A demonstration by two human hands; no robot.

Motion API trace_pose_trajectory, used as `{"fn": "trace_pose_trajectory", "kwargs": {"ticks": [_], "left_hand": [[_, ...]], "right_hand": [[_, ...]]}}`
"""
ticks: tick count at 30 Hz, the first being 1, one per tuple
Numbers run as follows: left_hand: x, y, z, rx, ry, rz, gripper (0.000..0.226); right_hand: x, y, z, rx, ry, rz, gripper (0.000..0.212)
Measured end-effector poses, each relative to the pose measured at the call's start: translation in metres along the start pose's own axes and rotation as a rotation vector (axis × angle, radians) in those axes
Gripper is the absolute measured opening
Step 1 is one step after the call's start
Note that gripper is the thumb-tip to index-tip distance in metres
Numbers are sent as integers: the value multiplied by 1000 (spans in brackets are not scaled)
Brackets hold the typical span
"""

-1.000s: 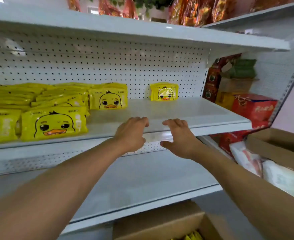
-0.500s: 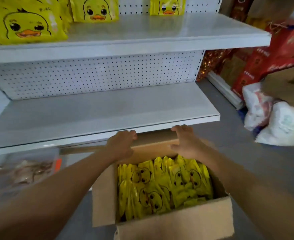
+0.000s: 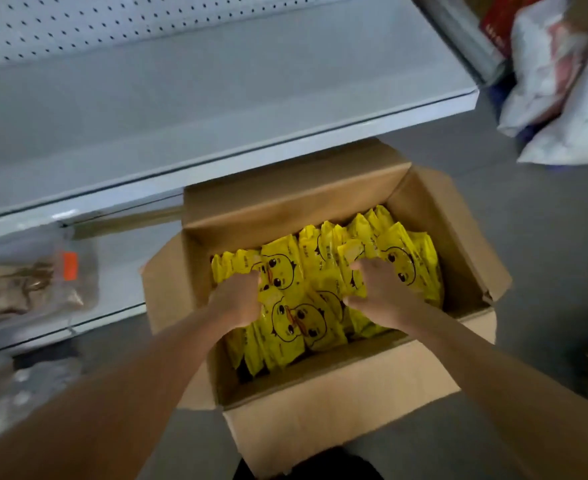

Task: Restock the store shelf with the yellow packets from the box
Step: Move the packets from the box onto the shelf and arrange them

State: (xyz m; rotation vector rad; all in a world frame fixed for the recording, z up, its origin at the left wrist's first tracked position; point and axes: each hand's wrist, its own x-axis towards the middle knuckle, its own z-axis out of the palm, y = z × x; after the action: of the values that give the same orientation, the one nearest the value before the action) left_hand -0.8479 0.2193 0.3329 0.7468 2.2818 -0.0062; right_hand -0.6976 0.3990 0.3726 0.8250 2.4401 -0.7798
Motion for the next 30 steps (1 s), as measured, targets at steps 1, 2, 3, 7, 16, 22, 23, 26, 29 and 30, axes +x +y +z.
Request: {"fn": "trace_pose_trajectory", "kwargs": {"ticks": [1, 2, 3, 7, 16, 22, 23, 26, 29, 30], "left_hand": [[9, 0, 10, -15, 0, -16, 46], [17, -1, 19, -46, -3, -41, 44], [23, -1, 27, -80, -13, -75, 40], [42, -3, 60, -190, -45, -252, 14], [51, 10, 101, -558, 7, -369, 25], [57, 19, 111, -371, -56, -331, 50], [58, 19, 111, -364, -50, -334, 48], [59, 18, 105, -375, 42, -301, 42], [60, 13, 83, -409, 156, -218, 37], [61, 10, 73, -416, 191, -188, 34]], "right_hand": [[4, 6, 7, 2, -12, 18, 61], [8, 11, 14, 15, -20, 33, 61], [11, 15, 20, 31, -29, 48, 62], [22, 29, 36, 72, -41, 102, 61], [37, 62, 56, 167, -18, 214, 61], [42, 66, 66, 196, -32, 219, 54], [43, 64, 67, 202, -38, 213, 52], [47, 57, 71, 231, -73, 194, 46], [52, 46, 76, 220, -141, 194, 39], [54, 42, 78, 213, -165, 202, 38]]}}
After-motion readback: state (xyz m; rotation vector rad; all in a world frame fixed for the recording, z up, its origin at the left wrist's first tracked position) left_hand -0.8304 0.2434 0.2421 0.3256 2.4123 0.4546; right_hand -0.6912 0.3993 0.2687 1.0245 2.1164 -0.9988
